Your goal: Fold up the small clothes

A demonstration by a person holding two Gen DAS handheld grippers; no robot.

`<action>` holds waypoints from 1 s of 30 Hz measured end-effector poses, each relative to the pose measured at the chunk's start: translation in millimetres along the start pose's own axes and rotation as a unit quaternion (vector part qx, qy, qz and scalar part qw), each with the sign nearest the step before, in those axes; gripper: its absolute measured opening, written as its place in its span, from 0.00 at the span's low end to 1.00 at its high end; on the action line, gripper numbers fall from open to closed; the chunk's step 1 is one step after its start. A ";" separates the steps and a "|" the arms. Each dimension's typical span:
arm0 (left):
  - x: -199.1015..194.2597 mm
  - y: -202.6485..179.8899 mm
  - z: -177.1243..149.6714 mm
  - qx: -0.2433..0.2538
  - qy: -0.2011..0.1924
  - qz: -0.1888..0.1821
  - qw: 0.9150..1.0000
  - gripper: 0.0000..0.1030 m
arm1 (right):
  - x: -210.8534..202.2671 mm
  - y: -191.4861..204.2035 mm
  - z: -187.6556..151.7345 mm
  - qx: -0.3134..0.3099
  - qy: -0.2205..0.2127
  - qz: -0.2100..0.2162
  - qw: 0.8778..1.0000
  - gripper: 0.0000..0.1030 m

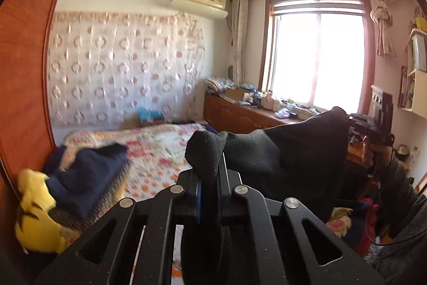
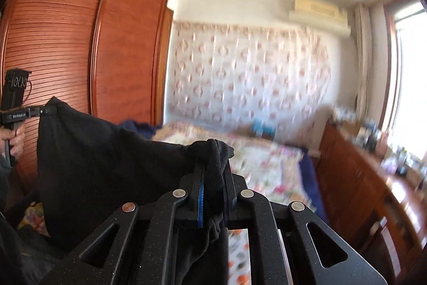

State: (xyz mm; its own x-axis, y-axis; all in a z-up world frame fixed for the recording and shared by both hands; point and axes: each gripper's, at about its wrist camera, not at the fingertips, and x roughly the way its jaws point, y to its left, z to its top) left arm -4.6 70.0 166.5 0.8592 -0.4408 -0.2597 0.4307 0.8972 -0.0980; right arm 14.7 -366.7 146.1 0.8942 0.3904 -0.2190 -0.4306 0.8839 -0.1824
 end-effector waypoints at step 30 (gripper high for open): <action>271.1 113.3 -114.1 0.001 0.196 0.091 0.976 0.63 | 365.2 -12.2 -101.8 0.018 0.264 -0.077 0.961 0.57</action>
State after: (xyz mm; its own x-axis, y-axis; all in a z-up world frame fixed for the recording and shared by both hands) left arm 245.6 55.3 -24.6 0.7505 -0.2287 -0.6201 0.2810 0.9596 -0.0138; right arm 334.0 -261.0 -29.2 0.7555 0.0774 -0.6506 -0.2853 0.9328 -0.2203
